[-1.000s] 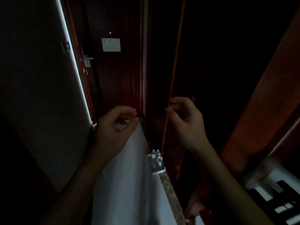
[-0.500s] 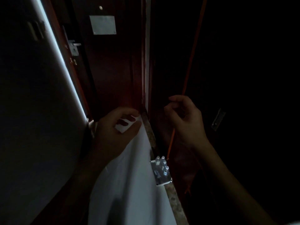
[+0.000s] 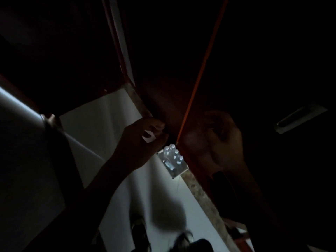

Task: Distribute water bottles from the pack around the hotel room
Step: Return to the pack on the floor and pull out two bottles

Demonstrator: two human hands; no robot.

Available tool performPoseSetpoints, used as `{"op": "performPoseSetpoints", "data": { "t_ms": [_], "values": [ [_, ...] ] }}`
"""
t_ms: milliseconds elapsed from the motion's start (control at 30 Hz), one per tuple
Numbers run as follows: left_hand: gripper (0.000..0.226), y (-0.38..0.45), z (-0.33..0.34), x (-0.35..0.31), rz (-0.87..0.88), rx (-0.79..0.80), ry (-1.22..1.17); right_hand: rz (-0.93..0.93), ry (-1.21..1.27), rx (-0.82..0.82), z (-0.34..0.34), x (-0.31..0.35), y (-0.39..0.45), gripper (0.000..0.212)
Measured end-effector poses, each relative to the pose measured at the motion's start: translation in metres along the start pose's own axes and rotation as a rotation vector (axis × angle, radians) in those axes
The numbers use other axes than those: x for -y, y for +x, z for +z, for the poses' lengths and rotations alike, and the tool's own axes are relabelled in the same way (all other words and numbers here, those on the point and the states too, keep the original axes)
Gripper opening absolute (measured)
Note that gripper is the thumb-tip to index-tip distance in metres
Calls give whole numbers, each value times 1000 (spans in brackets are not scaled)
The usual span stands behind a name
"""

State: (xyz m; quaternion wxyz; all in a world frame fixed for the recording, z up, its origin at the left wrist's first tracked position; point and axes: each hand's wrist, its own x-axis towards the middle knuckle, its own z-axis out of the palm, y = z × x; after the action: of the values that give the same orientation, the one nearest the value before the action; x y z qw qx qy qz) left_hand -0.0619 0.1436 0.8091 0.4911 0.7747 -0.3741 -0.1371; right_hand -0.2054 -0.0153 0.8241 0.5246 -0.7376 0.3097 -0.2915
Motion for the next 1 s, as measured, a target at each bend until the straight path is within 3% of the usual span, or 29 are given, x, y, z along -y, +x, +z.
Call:
{"op": "performPoseSetpoints", "data": {
  "t_ms": [233,333,433,633,800,1000],
  "values": [
    [29,75,89,113,-127,161,36,201,-56,-52,24,-161,61,8],
    [32,96,125,166,-150,205,102,276,-62,-48,37,-237,79,33],
    [30,106,161,226,-201,295,167,364,-121,6,51,-302,88,25],
    [35,114,239,373,-274,446,315,506,-190,-4,84,-431,92,36],
    [30,103,329,511,-206,615,452,654,-222,-58,130,-564,80,42],
    [38,89,433,665,-3,905,675,774,-229,-68,207,-719,43,59]
  ]
}}
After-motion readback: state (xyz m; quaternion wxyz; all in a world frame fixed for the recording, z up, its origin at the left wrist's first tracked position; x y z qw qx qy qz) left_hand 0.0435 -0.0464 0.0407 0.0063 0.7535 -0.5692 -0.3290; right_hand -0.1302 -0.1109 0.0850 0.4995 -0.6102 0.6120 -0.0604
